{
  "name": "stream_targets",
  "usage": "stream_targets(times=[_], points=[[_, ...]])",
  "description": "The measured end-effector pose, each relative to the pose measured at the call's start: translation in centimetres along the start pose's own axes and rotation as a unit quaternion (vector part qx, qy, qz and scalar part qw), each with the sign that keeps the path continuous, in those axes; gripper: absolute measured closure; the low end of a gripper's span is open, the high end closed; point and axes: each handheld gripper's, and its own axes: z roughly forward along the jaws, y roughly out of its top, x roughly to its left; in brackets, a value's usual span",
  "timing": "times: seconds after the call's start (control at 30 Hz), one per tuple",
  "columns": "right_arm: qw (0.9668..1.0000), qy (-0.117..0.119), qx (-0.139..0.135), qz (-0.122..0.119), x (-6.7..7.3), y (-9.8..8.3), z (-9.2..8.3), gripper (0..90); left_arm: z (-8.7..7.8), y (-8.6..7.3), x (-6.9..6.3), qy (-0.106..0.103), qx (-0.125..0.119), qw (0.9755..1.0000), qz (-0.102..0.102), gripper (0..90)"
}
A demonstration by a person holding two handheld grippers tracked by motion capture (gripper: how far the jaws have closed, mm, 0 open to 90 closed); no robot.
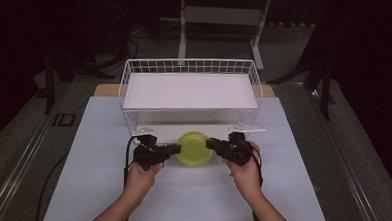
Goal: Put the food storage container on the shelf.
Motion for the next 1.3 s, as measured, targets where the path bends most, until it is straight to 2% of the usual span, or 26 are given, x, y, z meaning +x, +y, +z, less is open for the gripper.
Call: stream_targets(times=[0.1,0.43,0.97,1.13,1.3], points=[[0.9999,-0.013,0.001,-0.010,0.1,0.6,1.2,79.5,0.3,0.3,0.7,0.023,-0.009,0.9997,0.003,81.8],[0.9996,-0.028,0.007,0.002,-0.7,1.0,3.3,79.4,1.6,0.5,2.1,0.049,-0.012,0.9987,-0.001,81.5],[0.9989,-0.046,0.006,0.012,-1.9,1.0,5.2,78.7,3.0,0.9,3.2,0.065,-0.008,0.9979,-0.005,81.3],[0.9985,-0.053,0.003,0.015,-2.1,0.8,5.7,78.5,3.3,0.9,3.7,0.064,-0.010,0.9979,-0.006,81.3],[0.9983,-0.053,-0.011,0.024,-2.3,1.0,5.8,78.6,3.5,1.5,4.1,0.057,-0.012,0.9981,-0.018,80.9]])
